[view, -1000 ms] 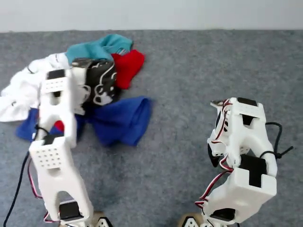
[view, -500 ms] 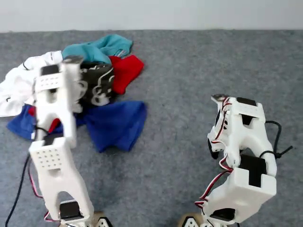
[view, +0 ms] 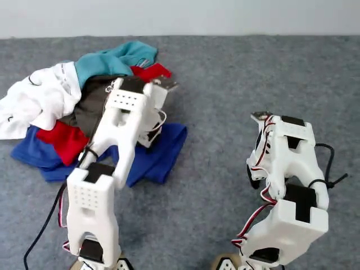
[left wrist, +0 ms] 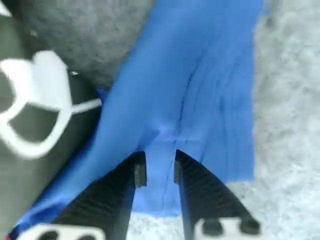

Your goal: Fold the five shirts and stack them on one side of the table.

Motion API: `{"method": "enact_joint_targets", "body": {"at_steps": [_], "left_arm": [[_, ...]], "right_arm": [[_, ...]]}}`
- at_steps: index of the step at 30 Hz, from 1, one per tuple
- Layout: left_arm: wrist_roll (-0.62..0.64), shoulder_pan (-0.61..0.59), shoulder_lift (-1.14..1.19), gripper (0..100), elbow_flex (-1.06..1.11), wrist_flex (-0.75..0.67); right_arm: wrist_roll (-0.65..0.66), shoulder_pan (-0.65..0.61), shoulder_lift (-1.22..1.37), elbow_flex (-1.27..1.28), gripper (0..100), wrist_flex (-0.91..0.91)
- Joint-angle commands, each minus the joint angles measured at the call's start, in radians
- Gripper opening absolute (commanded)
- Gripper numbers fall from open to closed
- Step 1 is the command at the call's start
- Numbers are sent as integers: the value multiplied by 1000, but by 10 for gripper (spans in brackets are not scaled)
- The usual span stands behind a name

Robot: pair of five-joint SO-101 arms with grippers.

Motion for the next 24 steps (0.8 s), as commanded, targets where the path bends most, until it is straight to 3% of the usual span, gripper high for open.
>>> {"method": "enact_joint_targets", "body": {"at_steps": [1,9,13,19,24], "left_arm": [[-18,0,46,105,1,-40],[-20,9,173,92,1,-103],[-20,44,178,9,-1,-98],[-20,112,176,13,-15,-94],[-20,190,176,13,-180,37]], "right_arm": [[-2,-4,-41,-12,240,5],[-2,-8,-39,-12,240,5],[-2,-8,-39,-12,240,5],[-2,-8,-39,21,240,-4],[-2,-8,-39,29,240,-5]]}}
